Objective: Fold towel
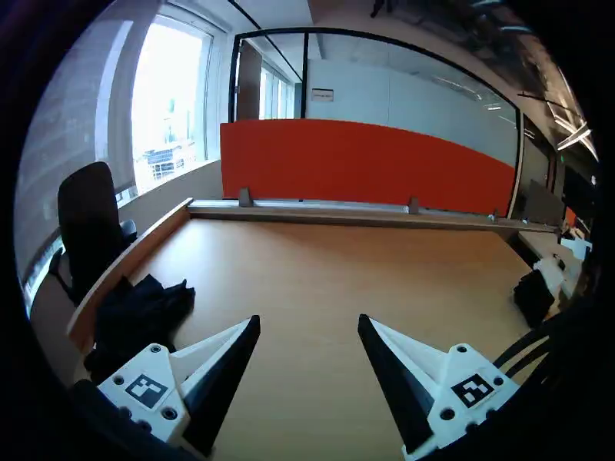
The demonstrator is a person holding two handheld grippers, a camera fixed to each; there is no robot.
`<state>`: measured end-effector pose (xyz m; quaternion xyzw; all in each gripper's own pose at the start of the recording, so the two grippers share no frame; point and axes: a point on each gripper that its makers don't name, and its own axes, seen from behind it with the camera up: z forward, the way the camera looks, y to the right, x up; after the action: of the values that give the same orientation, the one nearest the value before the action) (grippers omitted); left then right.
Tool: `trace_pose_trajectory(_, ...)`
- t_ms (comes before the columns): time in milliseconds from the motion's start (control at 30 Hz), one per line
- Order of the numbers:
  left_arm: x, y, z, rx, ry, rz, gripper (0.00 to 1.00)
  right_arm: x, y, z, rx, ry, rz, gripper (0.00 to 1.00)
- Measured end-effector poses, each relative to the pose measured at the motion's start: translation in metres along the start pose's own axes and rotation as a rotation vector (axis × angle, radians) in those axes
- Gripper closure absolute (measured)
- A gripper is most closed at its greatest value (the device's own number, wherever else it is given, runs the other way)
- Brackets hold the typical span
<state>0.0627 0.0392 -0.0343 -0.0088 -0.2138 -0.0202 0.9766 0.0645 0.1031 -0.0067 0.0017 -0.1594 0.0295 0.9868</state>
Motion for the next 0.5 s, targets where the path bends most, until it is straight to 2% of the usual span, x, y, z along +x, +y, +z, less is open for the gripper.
trace_pose_trajectory(200, 0.023, -0.008, -0.003, 0.027, 0.08, -0.018, 0.06, 0.025, -0.005, -0.004, -0.026, 0.095, -0.025, 0.0)
trace_pose_trajectory(500, 0.045, -0.009, -0.007, 0.03, 0.15, 0.003, 0.06, 0.043, -0.018, -0.007, -0.039, 0.153, -0.068, 0.0)
